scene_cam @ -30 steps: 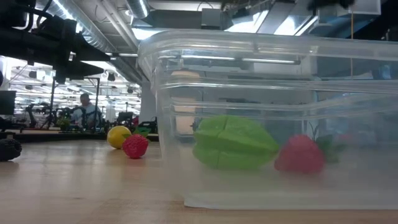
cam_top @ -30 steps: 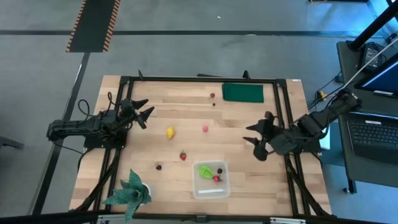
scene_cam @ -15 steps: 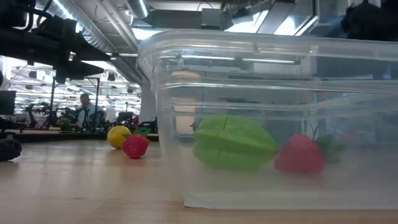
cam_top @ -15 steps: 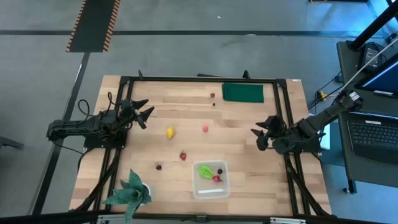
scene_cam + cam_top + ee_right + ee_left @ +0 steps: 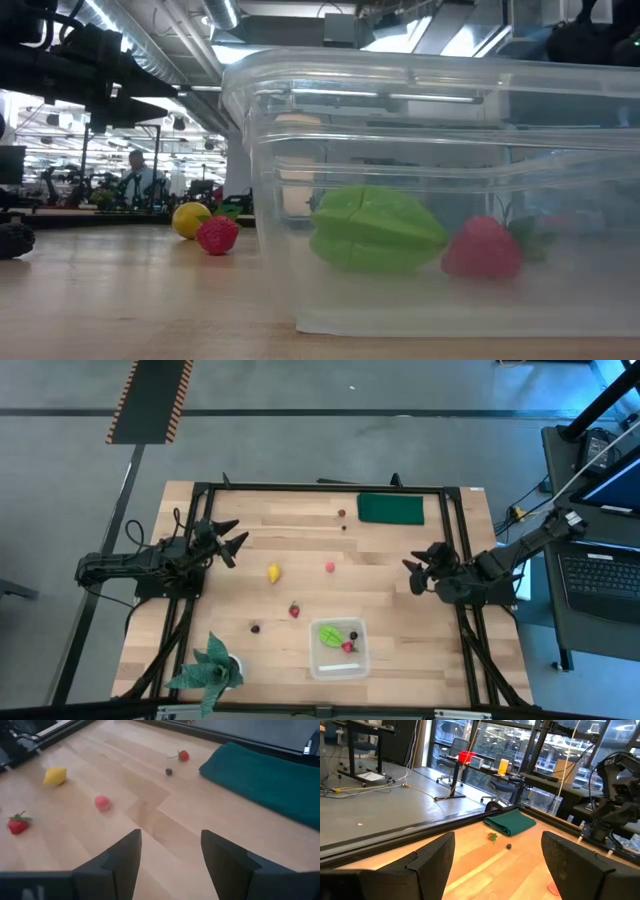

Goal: Pick and placing Produce into tupperware
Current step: Put the yellow lemon into the transparent bin

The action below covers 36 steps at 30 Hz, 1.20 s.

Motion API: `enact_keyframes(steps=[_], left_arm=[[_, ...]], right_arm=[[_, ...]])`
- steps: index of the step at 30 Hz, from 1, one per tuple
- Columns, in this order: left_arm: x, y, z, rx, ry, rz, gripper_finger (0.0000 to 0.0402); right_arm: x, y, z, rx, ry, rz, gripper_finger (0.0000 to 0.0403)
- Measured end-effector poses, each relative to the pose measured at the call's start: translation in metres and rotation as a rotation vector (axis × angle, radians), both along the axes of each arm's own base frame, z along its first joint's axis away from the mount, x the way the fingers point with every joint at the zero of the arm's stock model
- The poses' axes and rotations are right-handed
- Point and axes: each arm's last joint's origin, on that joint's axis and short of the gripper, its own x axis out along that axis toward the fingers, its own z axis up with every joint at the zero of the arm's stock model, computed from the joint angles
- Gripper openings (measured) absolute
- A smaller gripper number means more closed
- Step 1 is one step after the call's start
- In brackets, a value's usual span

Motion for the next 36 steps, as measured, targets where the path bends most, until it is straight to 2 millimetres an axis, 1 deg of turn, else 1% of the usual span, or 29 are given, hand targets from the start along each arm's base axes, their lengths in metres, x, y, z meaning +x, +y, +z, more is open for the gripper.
enact_keyframes(steps=[6,9,15,19,27,29,32,34,36], left_arm=[[0.0,0.0,0.0,-0.002,-0.001,0.0,0.0286],[0.0,0.0,0.0,-0.002,-0.001,0.0,0.029],[0.0,0.0,0.0,0.001,0.001,-0.003,0.0323],[0.001,-0.001,0.0,0.001,0.001,-0.041,0.0341],[0.001,-0.001,0.001,-0.042,-0.041,-0.056,0.0338],[0.001,-0.001,0.003,-0.041,-0.068,-0.047,0.0337],[0.0,-0.001,0.012,-0.028,-0.16,-0.055,0.0337],[0.0,-0.002,0.019,0.011,-0.216,-0.093,0.0337],[0.0,-0.004,0.024,0.048,-0.242,-0.166,0.0337]], right_arm=[[0.001,-0.004,0.0,-0.016,0.014,-0.021,0.0208],[0.002,-0.006,0.0,-0.018,0.016,-0.036,0.0208],[0.003,-0.01,0.0,-0.047,0.042,-0.047,0.0208],[0.003,-0.012,0.0,-0.049,0.045,-0.065,0.0208],[0.004,-0.015,0.0,-0.065,0.062,-0.073,0.0208],[0.004,-0.016,0.0,-0.066,0.064,-0.08,0.0208],[0.004,-0.018,0.0,-0.066,0.064,-0.093,0.0208],[0.004,-0.019,0.0,-0.069,0.068,-0.1,0.0208],[0.005,-0.02,0.0,-0.077,0.076,-0.102,0.0208]])
